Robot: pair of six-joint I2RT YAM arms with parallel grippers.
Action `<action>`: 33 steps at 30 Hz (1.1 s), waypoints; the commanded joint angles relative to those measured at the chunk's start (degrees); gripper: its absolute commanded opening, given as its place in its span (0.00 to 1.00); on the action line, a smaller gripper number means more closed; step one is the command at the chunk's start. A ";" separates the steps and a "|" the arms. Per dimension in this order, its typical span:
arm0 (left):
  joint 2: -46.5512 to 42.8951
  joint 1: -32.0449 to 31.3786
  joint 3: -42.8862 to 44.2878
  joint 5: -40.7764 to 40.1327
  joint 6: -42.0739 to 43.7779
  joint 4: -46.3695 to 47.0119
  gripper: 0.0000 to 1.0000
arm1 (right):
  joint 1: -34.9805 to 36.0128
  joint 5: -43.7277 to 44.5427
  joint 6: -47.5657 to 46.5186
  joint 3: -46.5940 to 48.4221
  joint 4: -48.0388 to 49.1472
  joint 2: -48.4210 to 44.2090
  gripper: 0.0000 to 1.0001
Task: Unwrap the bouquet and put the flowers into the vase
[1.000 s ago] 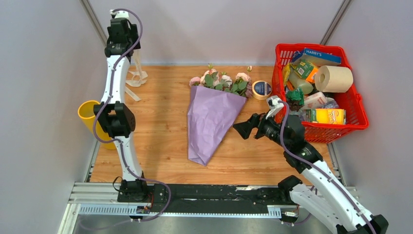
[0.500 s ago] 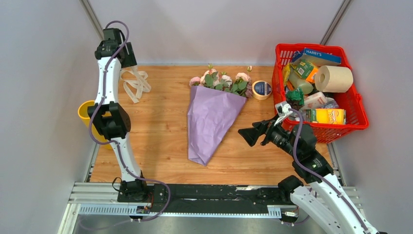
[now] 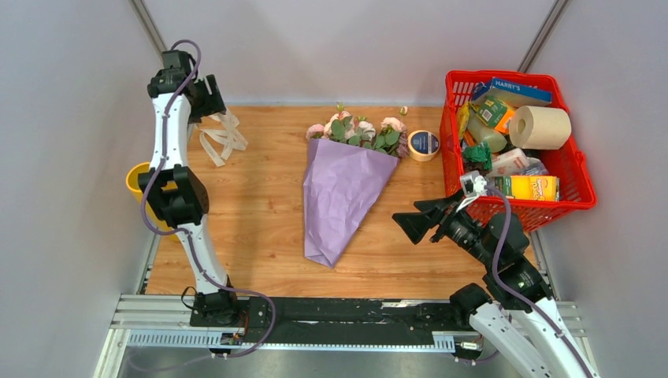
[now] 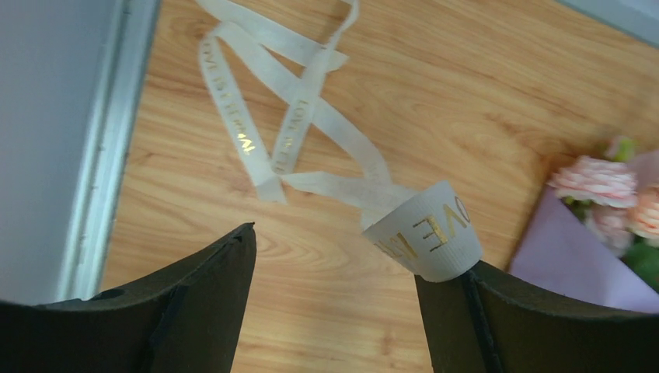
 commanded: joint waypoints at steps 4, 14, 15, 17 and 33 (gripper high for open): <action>-6.58 9.15 -9.71 32.40 -15.02 13.44 0.81 | 0.08 0.28 1.91 2.01 -0.77 -0.66 0.99; -8.34 11.89 -10.80 29.46 -24.89 18.85 0.82 | 0.08 1.24 2.00 2.54 -0.69 0.57 0.99; -7.99 10.92 -8.53 20.98 -22.97 13.87 0.82 | 0.08 1.42 2.09 2.36 -0.69 0.57 0.99; -7.64 8.03 -6.32 17.92 -17.98 10.67 0.82 | 0.08 1.77 2.26 2.27 -0.69 0.57 0.99; -29.32 -7.87 -37.22 18.24 -4.50 22.77 0.81 | 0.25 6.52 4.81 -0.10 3.00 9.70 0.97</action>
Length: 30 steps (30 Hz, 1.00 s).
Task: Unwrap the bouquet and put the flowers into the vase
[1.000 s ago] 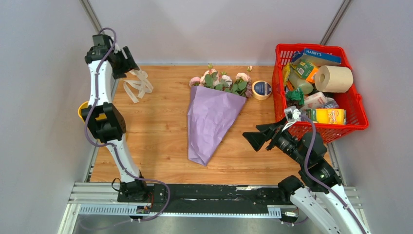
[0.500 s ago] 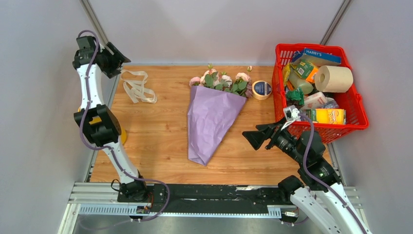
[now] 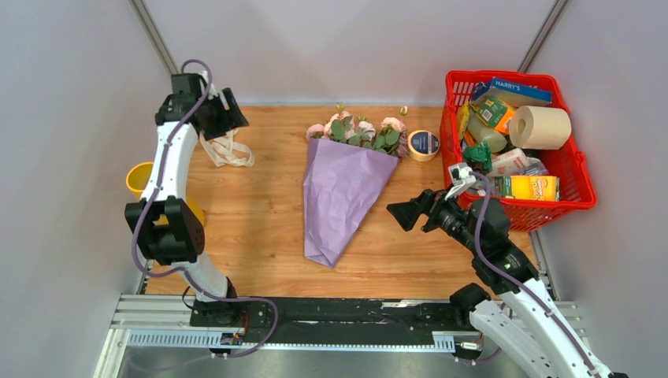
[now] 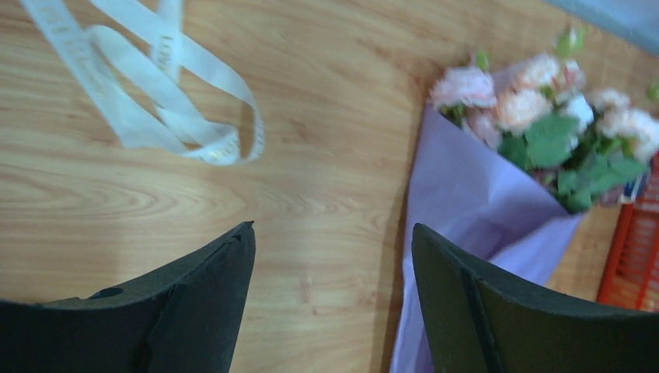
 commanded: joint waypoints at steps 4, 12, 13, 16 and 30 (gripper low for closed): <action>-17.45 -13.98 -25.07 6.30 1.27 18.64 0.78 | 0.25 1.94 3.37 -1.11 3.51 4.96 0.95; -27.66 -28.41 -47.15 7.54 -5.06 34.82 0.79 | 0.16 2.64 -0.75 1.17 2.64 4.08 0.95; -28.63 -30.69 -48.22 5.88 -5.24 35.28 0.78 | 0.16 2.91 -1.28 1.61 2.11 3.82 0.95; -30.22 -34.05 -52.09 2.97 -4.89 35.37 0.78 | 0.25 3.52 -2.42 3.46 1.14 2.77 0.95; -32.24 -39.41 -64.40 0.67 -7.97 43.19 0.76 | 0.16 5.46 -3.31 5.48 -2.46 0.04 0.96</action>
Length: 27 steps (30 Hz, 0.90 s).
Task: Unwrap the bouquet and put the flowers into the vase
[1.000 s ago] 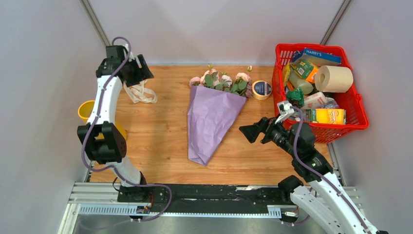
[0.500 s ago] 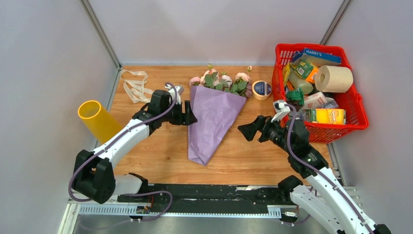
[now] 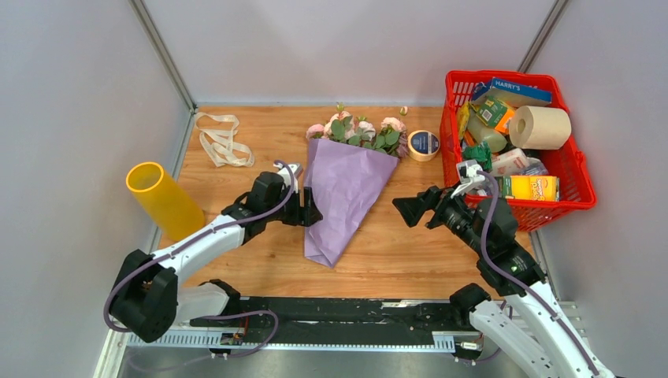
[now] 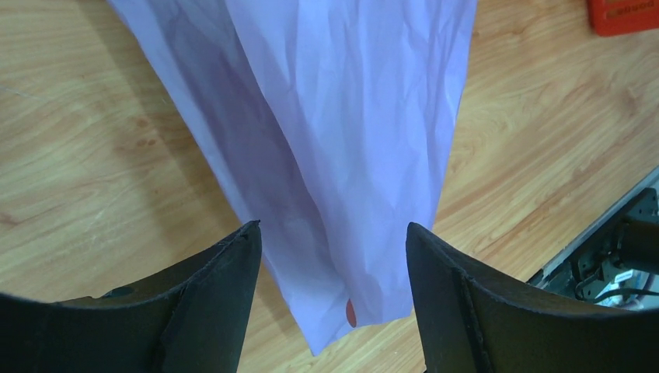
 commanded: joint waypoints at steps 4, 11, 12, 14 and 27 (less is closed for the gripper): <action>0.00 -3.00 -2.42 3.49 -2.09 10.10 0.70 | 0.16 1.48 -0.95 3.21 -1.20 -0.22 0.96; -0.35 -5.81 -4.71 5.86 -3.76 15.11 0.59 | 0.16 2.80 -1.91 3.83 -1.72 0.13 0.96; -0.26 -6.43 -4.89 6.12 -3.85 15.89 0.59 | 0.25 2.98 -1.91 3.92 -1.64 0.21 0.96; -0.26 -7.74 -5.15 6.74 -4.11 16.95 0.59 | 0.16 3.06 -2.00 4.27 -1.64 0.39 0.96; 11.22 -25.93 -4.20 8.67 -10.27 36.03 0.64 | 0.16 7.90 -6.84 9.28 -3.04 2.94 0.98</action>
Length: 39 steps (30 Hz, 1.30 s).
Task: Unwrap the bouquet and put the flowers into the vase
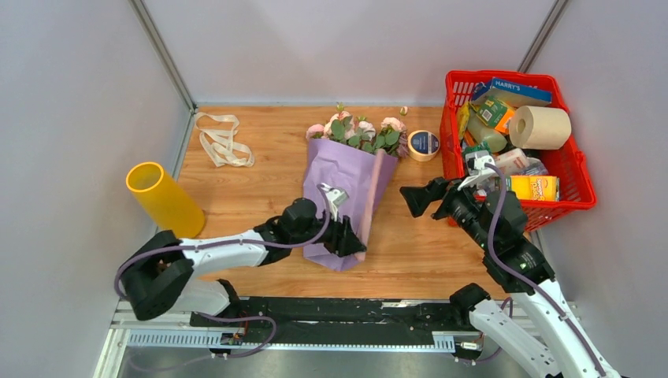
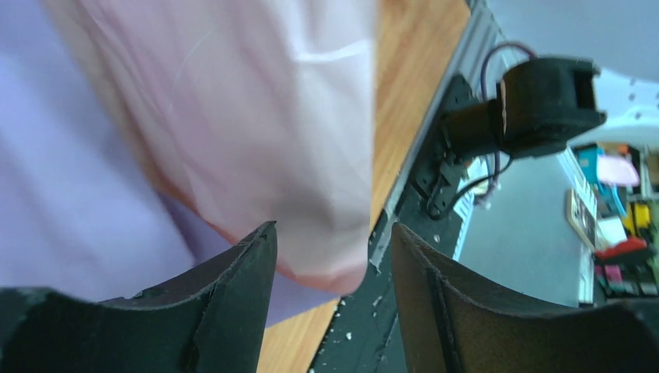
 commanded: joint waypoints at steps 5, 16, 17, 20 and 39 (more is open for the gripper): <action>10.22 -8.13 3.28 1.51 -1.89 9.39 0.65 | 0.16 0.20 -2.22 2.96 0.13 0.91 0.98; -0.68 -8.22 4.77 -18.05 3.29 -11.15 0.67 | 0.16 -6.30 -1.17 0.42 0.48 4.68 0.77; -0.50 -8.22 4.77 -19.39 3.64 -12.39 0.67 | 0.25 -7.18 -0.74 -0.28 0.39 5.56 0.70; 0.90 -8.22 4.85 -24.39 4.34 -15.30 0.68 | 0.16 -8.24 0.93 -2.57 0.65 7.85 0.51; 11.71 -15.42 13.11 -42.95 13.22 -25.93 0.75 | 1.04 -14.13 6.04 -22.44 11.38 14.71 0.34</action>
